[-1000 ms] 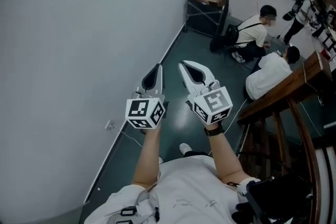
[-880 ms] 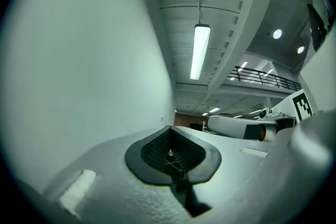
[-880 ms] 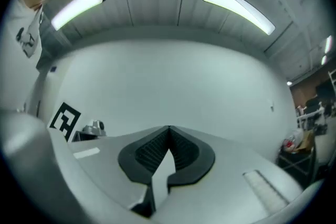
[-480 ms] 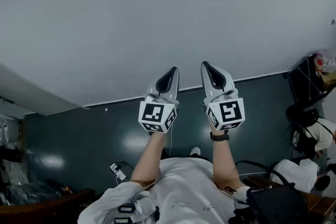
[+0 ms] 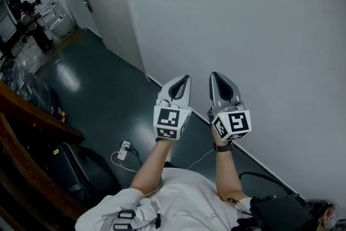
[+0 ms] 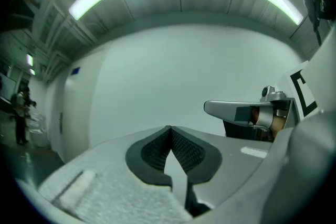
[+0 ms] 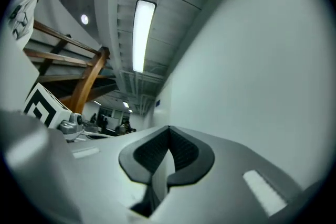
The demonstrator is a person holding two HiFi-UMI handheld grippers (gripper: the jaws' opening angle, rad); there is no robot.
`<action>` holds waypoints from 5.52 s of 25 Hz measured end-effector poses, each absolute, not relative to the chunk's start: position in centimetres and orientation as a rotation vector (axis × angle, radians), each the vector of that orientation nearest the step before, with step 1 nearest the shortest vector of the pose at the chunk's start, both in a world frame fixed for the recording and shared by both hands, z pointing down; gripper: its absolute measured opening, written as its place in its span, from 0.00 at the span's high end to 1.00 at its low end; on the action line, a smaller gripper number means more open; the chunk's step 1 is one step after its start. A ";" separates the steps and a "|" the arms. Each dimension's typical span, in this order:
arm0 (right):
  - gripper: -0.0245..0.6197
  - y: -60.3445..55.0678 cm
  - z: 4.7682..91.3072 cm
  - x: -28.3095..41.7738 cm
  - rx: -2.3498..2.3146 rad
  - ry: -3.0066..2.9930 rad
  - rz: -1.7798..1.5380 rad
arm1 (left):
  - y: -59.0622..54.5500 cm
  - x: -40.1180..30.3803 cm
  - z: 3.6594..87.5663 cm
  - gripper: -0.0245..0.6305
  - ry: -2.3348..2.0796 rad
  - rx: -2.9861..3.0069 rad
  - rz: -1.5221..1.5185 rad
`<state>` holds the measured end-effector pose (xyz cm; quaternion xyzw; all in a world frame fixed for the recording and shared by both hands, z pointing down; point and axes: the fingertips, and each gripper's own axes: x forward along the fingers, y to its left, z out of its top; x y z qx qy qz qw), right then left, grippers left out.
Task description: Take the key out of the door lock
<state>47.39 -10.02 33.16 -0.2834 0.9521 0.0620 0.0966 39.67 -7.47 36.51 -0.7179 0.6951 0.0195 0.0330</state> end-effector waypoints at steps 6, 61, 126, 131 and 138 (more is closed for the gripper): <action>0.96 -7.9 33.5 25.7 -0.320 2.921 -0.005 | -3.4 20.9 36.4 0.97 2.332 -1.939 -0.008; 0.96 -4.6 36.8 -46.1 0.710 2.954 -0.169 | 0.7 -46.2 39.5 0.97 2.920 -1.065 0.033; 0.95 -35.5 40.5 -116.6 -0.194 3.109 0.114 | -32.6 -123.5 37.9 0.97 2.405 -1.883 0.163; 0.95 -43.0 40.2 -114.1 -0.469 3.077 0.080 | -39.9 -122.0 38.5 0.97 2.279 -2.051 0.160; 0.95 -52.2 39.6 -111.3 -0.735 2.974 0.158 | -51.0 -117.9 38.6 0.96 2.023 -2.253 0.091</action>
